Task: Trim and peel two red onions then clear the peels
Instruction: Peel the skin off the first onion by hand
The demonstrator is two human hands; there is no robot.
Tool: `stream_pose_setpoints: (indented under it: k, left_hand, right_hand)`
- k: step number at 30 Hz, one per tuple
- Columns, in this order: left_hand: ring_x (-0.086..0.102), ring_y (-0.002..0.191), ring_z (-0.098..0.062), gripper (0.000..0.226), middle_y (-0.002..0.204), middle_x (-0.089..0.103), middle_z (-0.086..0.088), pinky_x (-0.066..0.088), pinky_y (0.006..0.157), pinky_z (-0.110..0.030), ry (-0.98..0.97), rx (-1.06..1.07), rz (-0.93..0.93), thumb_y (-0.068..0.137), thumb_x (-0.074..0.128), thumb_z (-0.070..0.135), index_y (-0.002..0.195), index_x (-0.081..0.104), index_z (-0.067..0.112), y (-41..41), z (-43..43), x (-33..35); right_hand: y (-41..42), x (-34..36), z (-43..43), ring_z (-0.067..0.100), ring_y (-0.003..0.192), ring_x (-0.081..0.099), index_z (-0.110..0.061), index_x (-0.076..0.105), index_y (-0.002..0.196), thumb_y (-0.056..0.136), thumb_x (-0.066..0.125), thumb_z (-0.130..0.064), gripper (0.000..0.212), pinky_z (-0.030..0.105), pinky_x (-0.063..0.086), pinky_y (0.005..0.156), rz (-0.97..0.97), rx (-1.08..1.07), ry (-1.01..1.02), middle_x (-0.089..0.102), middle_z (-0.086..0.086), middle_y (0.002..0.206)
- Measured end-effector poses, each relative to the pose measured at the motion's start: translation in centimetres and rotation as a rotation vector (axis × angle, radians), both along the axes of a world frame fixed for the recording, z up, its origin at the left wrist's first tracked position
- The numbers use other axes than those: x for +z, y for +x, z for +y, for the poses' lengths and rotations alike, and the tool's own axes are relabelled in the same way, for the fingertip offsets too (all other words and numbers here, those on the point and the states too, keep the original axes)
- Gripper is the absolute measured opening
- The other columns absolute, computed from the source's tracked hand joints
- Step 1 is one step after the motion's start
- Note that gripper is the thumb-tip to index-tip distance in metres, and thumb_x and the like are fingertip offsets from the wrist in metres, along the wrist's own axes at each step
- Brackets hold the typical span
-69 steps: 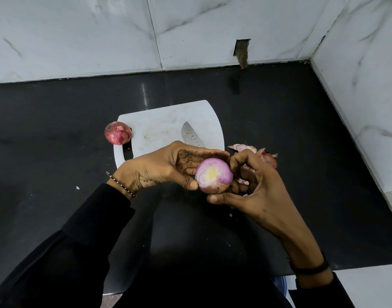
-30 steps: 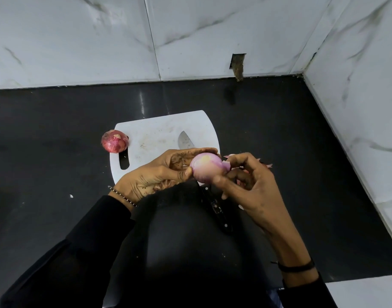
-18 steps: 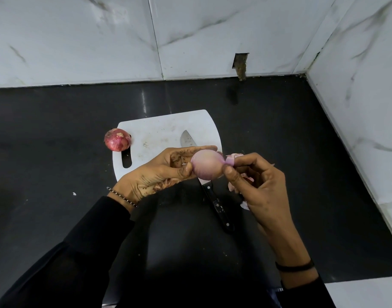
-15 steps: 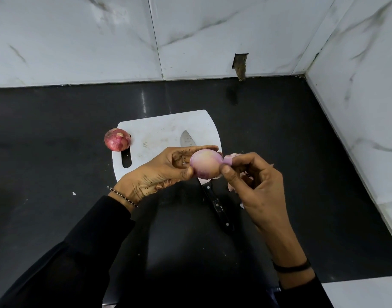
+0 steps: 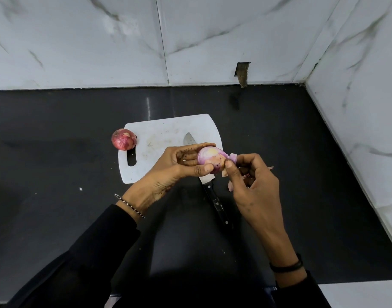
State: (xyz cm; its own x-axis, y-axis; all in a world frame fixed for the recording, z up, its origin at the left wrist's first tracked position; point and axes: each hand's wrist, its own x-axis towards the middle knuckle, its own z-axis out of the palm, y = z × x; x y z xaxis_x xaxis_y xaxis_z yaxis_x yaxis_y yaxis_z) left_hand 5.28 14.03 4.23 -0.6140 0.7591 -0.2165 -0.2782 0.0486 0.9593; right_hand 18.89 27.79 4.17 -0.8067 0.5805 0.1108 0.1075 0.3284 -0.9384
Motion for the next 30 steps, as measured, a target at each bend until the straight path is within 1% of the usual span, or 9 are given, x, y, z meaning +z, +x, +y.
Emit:
stream_pose_setpoints:
  k: [7,11,13,17,19,23,26,27,30]
  left_hand:
    - [0.070,0.111,-0.027,0.049,0.115,0.074,-0.014,0.048,0.107,-0.037,0.051,0.176,-0.104,0.078,0.076,0.015,0.126,0.066,0.010,1.5,-0.7,0.2]
    - [0.066,0.118,-0.031,0.053,0.122,0.070,-0.017,0.045,0.110,-0.039,0.070,0.204,-0.161,0.081,0.077,0.015,0.130,0.063,0.007,2.4,-1.8,0.1]
    - [0.063,0.122,-0.031,0.059,0.125,0.069,-0.018,0.045,0.110,-0.039,0.081,0.227,-0.191,0.076,0.082,0.019,0.130,0.063,0.006,2.5,-2.3,0.0]
    - [0.064,0.121,-0.028,0.073,0.126,0.068,-0.018,0.055,0.095,-0.028,0.142,0.280,-0.320,0.066,0.086,0.026,0.129,0.060,0.000,3.1,-3.1,-0.2]
    - [0.064,0.121,-0.028,0.075,0.128,0.066,-0.020,0.055,0.092,-0.027,0.179,0.270,-0.376,0.064,0.089,0.027,0.128,0.061,-0.001,3.4,-3.4,-0.3]
    - [0.061,0.124,-0.032,0.081,0.131,0.063,-0.024,0.054,0.098,-0.032,0.186,0.265,-0.445,0.064,0.089,0.028,0.131,0.058,-0.005,3.8,-3.5,-0.1]
    - [0.063,0.121,-0.033,0.068,0.127,0.066,-0.024,0.054,0.098,-0.036,0.173,0.315,-0.507,0.069,0.080,0.023,0.128,0.059,-0.005,4.0,-3.4,0.2]
    - [0.063,0.121,-0.034,0.063,0.126,0.066,-0.025,0.053,0.099,-0.038,0.164,0.328,-0.522,0.073,0.076,0.021,0.128,0.059,-0.005,4.0,-3.4,0.3]
    - [0.064,0.119,-0.036,0.052,0.124,0.066,-0.027,0.051,0.101,-0.042,0.144,0.342,-0.563,0.080,0.069,0.020,0.125,0.061,-0.005,4.2,-3.1,0.6]
  right_hand:
    - [1.0,0.6,-1.5,0.004,0.079,0.062,-0.020,0.062,0.105,0.097,0.061,-0.032,0.014,0.014,0.047,0.066,0.036,0.050,-0.021,0.066,-0.009,0.085]
    - [1.6,0.4,-1.5,0.007,0.080,0.065,-0.029,0.063,0.100,0.096,0.063,-0.037,0.009,0.030,0.054,0.070,0.037,0.014,-0.152,0.067,-0.018,0.090]
    - [1.8,0.2,-1.3,0.012,0.086,0.068,-0.029,0.063,0.099,0.096,0.065,-0.036,0.008,0.040,0.057,0.074,0.042,-0.016,-0.177,0.069,-0.015,0.092]
    - [2.3,-0.3,-1.1,0.015,0.092,0.070,-0.032,0.064,0.105,0.093,0.069,-0.038,0.014,0.052,0.058,0.080,0.040,-0.091,-0.195,0.073,-0.006,0.097]
    - [2.5,-0.5,-0.9,0.011,0.094,0.071,-0.034,0.064,0.107,0.091,0.071,-0.039,0.019,0.051,0.059,0.082,0.018,-0.138,-0.201,0.072,-0.008,0.101]
    - [2.6,-1.1,0.1,0.004,0.094,0.069,-0.035,0.067,0.103,0.093,0.070,-0.032,0.011,0.040,0.059,0.088,-0.032,-0.177,-0.127,0.070,-0.007,0.108]
    - [2.5,-1.8,1.0,0.004,0.095,0.069,-0.026,0.067,0.111,0.095,0.067,-0.027,0.017,0.030,0.060,0.083,-0.089,-0.202,-0.100,0.071,-0.011,0.104]
    - [2.5,-2.0,1.3,0.005,0.097,0.069,-0.025,0.067,0.114,0.096,0.066,-0.025,0.019,0.029,0.060,0.081,-0.104,-0.212,-0.104,0.071,-0.011,0.104]
    - [2.5,-2.3,2.1,0.003,0.103,0.066,-0.023,0.065,0.124,0.097,0.064,-0.024,0.027,0.035,0.058,0.093,-0.150,-0.236,-0.097,0.069,-0.010,0.113]
